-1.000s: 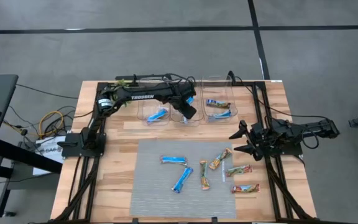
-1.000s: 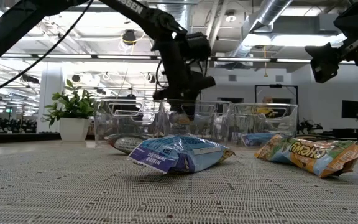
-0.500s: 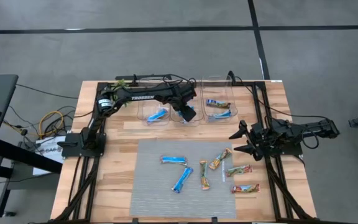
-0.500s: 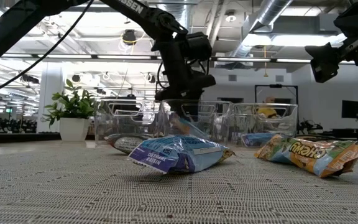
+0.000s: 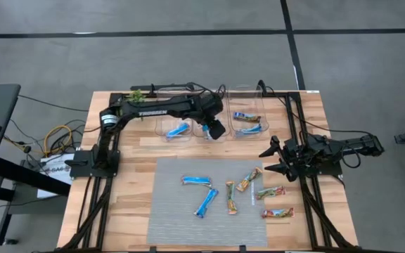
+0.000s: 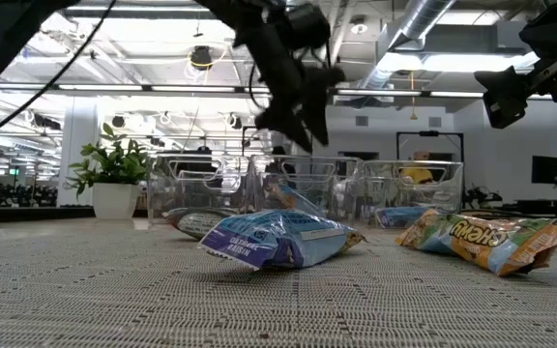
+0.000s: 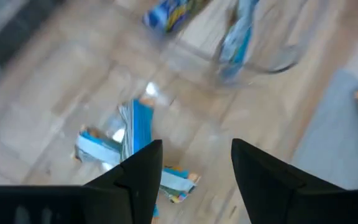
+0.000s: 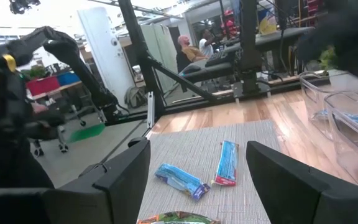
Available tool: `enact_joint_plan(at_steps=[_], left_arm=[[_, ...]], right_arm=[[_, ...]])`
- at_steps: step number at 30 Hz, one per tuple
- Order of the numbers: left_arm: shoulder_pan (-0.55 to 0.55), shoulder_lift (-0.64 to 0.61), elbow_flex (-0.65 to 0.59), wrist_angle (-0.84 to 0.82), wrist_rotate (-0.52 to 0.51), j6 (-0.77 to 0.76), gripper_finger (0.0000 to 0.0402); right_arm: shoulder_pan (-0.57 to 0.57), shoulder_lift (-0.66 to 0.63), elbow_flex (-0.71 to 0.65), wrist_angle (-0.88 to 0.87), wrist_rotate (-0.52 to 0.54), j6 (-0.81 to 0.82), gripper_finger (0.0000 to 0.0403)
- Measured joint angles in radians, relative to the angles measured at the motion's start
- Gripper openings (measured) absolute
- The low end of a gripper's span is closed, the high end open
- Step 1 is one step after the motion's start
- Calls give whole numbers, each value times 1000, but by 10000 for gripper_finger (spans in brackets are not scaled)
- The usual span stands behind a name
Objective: Pick and place Granola Bars by type
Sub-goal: Put the red granola bar into the left transparent bin
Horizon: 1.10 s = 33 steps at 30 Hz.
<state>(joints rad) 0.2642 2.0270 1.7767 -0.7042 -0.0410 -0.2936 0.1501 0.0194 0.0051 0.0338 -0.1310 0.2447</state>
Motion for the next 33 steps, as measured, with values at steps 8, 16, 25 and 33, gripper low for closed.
enact_joint_plan(at_steps=[8,16,25,33], left_arm=[[-141,-124,1,1,0,138,184],[-362,-178,1,-135,2,288,184],[-556,-179,1,-232,-9,245,184],[-562,-179,1,-261,-64,185,184]], right_arm=[[0,0,0,0,0,0,260],[0,0,0,0,0,0,260],[0,0,0,0,0,0,260],[0,0,0,0,0,0,260]])
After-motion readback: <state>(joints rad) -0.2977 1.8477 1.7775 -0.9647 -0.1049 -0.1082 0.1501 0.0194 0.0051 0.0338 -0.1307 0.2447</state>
